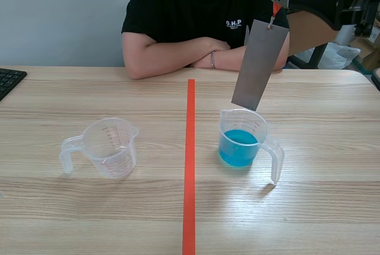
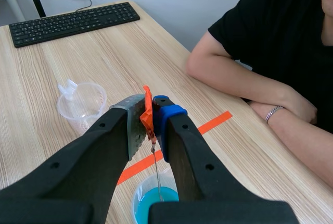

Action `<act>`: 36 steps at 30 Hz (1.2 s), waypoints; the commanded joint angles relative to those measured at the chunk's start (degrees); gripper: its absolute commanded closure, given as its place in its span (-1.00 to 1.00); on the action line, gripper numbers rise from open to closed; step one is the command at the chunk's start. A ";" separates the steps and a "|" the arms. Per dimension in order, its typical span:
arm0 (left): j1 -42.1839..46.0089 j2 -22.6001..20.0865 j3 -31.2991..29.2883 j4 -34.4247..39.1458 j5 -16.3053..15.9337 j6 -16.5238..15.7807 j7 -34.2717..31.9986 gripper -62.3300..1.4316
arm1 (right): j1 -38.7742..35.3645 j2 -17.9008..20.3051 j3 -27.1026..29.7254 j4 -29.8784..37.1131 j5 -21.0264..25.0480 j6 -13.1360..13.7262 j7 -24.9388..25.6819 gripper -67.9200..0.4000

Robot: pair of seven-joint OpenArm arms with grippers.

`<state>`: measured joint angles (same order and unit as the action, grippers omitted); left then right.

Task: Do the redox reaction experiment.
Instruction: 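Put the plate into the left beaker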

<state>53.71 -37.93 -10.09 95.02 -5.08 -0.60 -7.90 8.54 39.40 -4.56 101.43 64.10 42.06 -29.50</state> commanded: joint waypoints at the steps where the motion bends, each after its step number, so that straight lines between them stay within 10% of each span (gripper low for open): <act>1: 1.84 2.05 -0.61 0.57 -0.33 0.44 -0.50 0.81 | 0.87 0.59 0.81 0.85 0.87 0.66 1.11 0.94; 20: 14.36 18.88 -2.62 0.13 -4.17 2.80 7.61 0.81 | 3.74 -1.03 -1.88 0.85 0.42 0.66 1.53 0.94; 36: 11.17 21.09 2.69 -4.96 -6.29 2.60 7.76 0.81 | 9.86 -8.55 -10.51 0.79 -7.19 -1.33 1.73 0.94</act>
<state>64.88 -16.84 -6.94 89.30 -11.22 1.91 0.43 16.69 31.03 -15.25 101.43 56.49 41.17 -28.60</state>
